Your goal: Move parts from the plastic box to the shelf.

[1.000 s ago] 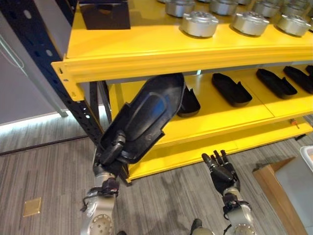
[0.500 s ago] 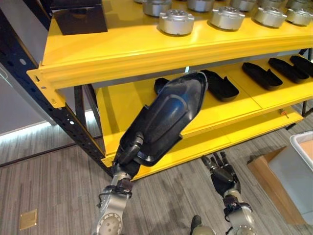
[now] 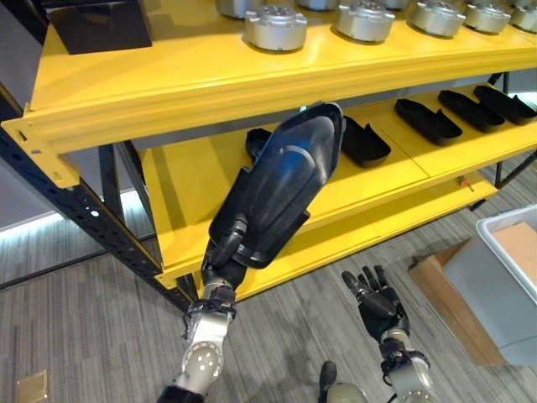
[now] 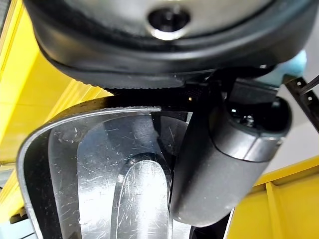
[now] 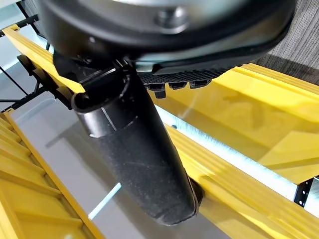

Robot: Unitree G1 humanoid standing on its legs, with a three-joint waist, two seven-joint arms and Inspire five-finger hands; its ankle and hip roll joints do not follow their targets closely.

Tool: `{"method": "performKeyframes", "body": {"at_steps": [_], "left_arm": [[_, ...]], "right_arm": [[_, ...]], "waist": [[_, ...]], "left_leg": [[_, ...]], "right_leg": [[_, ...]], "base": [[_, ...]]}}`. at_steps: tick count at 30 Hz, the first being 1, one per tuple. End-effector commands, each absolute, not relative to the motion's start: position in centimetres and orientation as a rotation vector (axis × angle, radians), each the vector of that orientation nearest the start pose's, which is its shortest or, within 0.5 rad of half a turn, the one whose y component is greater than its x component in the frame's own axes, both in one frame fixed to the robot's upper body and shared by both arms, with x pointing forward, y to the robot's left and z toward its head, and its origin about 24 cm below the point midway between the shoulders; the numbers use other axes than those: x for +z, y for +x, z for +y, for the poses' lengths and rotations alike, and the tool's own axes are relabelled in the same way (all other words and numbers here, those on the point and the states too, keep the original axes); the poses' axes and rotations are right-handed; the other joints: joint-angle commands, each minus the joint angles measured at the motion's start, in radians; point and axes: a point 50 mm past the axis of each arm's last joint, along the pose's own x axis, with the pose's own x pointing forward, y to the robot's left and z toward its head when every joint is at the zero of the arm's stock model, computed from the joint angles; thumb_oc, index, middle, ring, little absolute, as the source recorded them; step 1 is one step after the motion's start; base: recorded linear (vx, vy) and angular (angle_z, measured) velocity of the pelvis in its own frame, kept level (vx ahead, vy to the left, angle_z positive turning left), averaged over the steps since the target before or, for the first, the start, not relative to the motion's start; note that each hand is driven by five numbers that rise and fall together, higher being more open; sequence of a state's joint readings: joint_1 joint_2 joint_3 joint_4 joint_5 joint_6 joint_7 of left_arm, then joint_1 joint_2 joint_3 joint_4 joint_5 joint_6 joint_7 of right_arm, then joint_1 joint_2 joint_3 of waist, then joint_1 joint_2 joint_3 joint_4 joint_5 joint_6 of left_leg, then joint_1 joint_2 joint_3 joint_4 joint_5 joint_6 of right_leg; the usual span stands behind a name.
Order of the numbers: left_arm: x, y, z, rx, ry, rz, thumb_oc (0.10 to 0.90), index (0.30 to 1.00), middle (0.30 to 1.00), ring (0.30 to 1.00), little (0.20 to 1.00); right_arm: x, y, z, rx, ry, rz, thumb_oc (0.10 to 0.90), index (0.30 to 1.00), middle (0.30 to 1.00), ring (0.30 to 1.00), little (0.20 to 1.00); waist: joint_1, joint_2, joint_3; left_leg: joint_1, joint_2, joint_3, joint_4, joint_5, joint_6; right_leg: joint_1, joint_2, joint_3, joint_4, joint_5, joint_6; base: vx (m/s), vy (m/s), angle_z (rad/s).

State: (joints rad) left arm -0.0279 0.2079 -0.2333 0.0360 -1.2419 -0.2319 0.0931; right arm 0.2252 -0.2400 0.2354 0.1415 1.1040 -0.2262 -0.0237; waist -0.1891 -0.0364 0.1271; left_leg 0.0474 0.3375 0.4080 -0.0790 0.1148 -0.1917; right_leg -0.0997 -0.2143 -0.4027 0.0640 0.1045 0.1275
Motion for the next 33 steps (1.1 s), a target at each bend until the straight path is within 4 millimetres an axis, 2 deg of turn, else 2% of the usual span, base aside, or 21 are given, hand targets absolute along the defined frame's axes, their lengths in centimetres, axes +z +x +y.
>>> {"method": "performKeyframes", "body": {"at_steps": [1,4,10,18,25,33], "left_arm": [[11.4,28.8,17.4,0.053,-1.168,-0.394,0.4,0.3,0.3,0.3,0.3],[11.7,29.3,17.8,0.095,-1.182,-0.417,0.4,0.3,0.3,0.3,0.3],[13.3,30.2,20.7,0.253,-1.203,-0.542,0.4,0.3,0.3,0.3,0.3],[13.1,29.9,22.4,0.345,-1.213,-0.578,0.4,0.3,0.3,0.3,0.3],[11.6,29.3,22.9,0.384,-1.168,-0.524,0.4,0.3,0.3,0.3,0.3],[9.5,27.8,23.6,0.391,-1.06,-0.431,0.4,0.3,0.3,0.3,0.3]], "right_arm": [[1.4,21.7,-17.8,-0.101,0.885,-0.012,0.9,1.0,1.0,1.0,1.0],[1.3,21.8,-17.6,-0.11,0.895,-0.003,0.9,1.0,1.0,1.0,1.0],[0.8,21.9,-17.0,-0.105,0.907,0.031,0.9,1.0,1.0,1.0,1.0],[0.7,21.9,-16.5,-0.096,0.924,0.041,0.9,1.0,1.0,1.0,1.0],[0.6,22.0,-16.1,-0.083,0.929,0.054,0.9,1.0,1.0,1.0,1.0],[1.0,22.1,-16.8,-0.08,0.905,0.034,0.9,1.0,1.0,1.0,1.0]], "waist": [[0.012,-0.01,-0.028],[0.01,-0.014,-0.031],[0.011,-0.029,-0.034],[0.021,-0.04,-0.026],[0.032,-0.042,-0.008],[0.049,-0.032,0.016]], "left_leg": [[0.071,0.047,0.0,-0.008,-0.017,-0.025],[0.075,0.047,0.004,-0.008,-0.019,-0.026],[0.08,0.047,0.017,-0.008,-0.02,-0.031],[0.078,0.041,0.012,-0.008,-0.024,-0.03],[0.076,0.035,0.01,-0.008,-0.029,-0.025],[0.079,0.024,0.006,-0.008,-0.035,-0.017]], "right_leg": [[-0.004,0.016,-0.018,0.034,-0.049,0.029],[-0.003,0.019,-0.015,0.031,-0.049,0.028],[-0.012,0.021,-0.008,0.031,-0.05,0.031],[-0.005,0.019,-0.012,0.029,-0.053,0.031],[0.003,0.016,-0.02,0.026,-0.052,0.032],[0.013,0.007,-0.025,0.026,-0.048,0.033]], "base": [[0.03,-0.014,-0.05],[0.02,-0.005,-0.1],[0.02,-0.002,-0.09],[0.0,0.0,0.0],[0.0,0.004,0.01],[0.0,0.023,0.02]]}}
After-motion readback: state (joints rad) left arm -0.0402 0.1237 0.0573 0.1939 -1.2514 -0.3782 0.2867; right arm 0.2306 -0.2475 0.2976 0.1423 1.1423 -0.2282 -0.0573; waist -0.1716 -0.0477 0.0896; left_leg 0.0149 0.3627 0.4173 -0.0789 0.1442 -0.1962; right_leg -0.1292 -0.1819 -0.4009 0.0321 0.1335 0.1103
